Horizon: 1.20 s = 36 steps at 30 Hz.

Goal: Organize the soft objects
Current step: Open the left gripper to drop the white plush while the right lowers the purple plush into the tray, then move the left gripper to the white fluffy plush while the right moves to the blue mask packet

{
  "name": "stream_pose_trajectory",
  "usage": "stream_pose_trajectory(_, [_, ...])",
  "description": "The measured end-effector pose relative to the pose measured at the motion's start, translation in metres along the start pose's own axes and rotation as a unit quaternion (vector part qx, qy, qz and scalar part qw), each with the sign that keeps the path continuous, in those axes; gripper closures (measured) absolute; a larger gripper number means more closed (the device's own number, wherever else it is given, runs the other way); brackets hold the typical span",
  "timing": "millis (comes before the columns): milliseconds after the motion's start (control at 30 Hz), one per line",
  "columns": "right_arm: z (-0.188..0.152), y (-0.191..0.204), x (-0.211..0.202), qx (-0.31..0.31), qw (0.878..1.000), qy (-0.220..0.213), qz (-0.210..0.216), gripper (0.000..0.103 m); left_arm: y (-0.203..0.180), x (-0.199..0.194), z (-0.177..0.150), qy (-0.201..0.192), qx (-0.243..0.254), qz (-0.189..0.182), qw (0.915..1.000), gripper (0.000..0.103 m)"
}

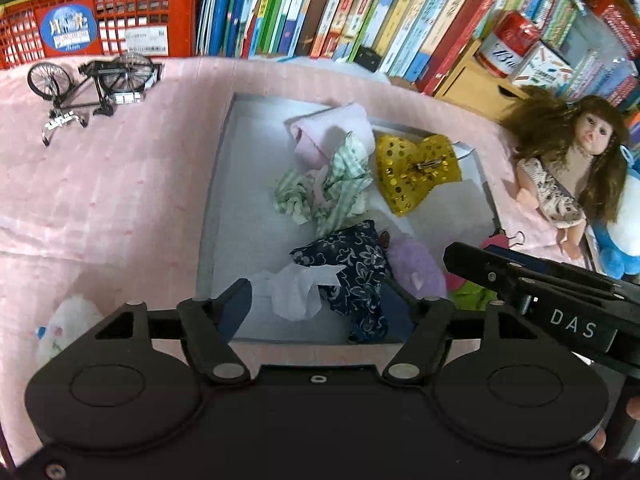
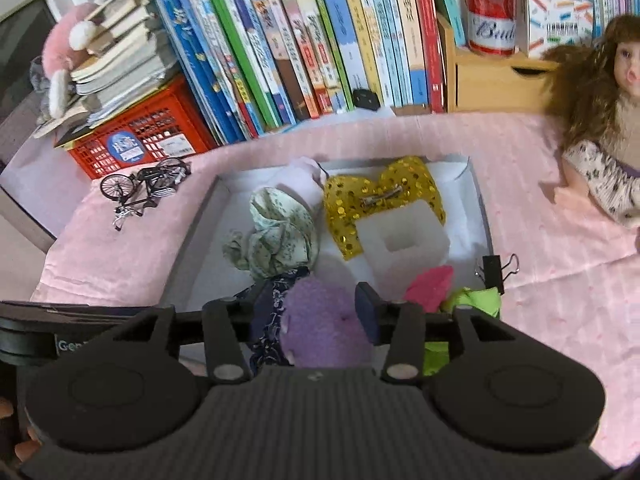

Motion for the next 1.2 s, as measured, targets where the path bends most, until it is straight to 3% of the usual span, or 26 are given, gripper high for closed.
stream_pose_trajectory(467, [-0.025,0.034,-0.059,-0.067,0.996,-0.065,0.012,0.028,0.017,-0.069,-0.032,-0.086,0.054,-0.006,0.9948,0.024])
stream_pose_trajectory(867, [-0.080,0.070,-0.086,-0.101,0.987,-0.125,0.032,0.022,0.048,-0.110,-0.082,-0.188,0.112,0.023,0.9755,0.016])
stream_pose_trajectory(1200, [-0.125,0.109,-0.101,-0.132,0.973,-0.187,0.016,0.017,0.072,-0.118,-0.107,-0.225,0.130,0.027,0.9654,0.010])
Point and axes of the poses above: each gripper's, at about its wrist camera, not at the fingertips, and x roughly the way its jaws point, y to its left, z to its top, the point moved 4 cm from there along x, roughly the way its jaws point, and after that the axes turned 12 degrees about -x, right-handed, at the moved point
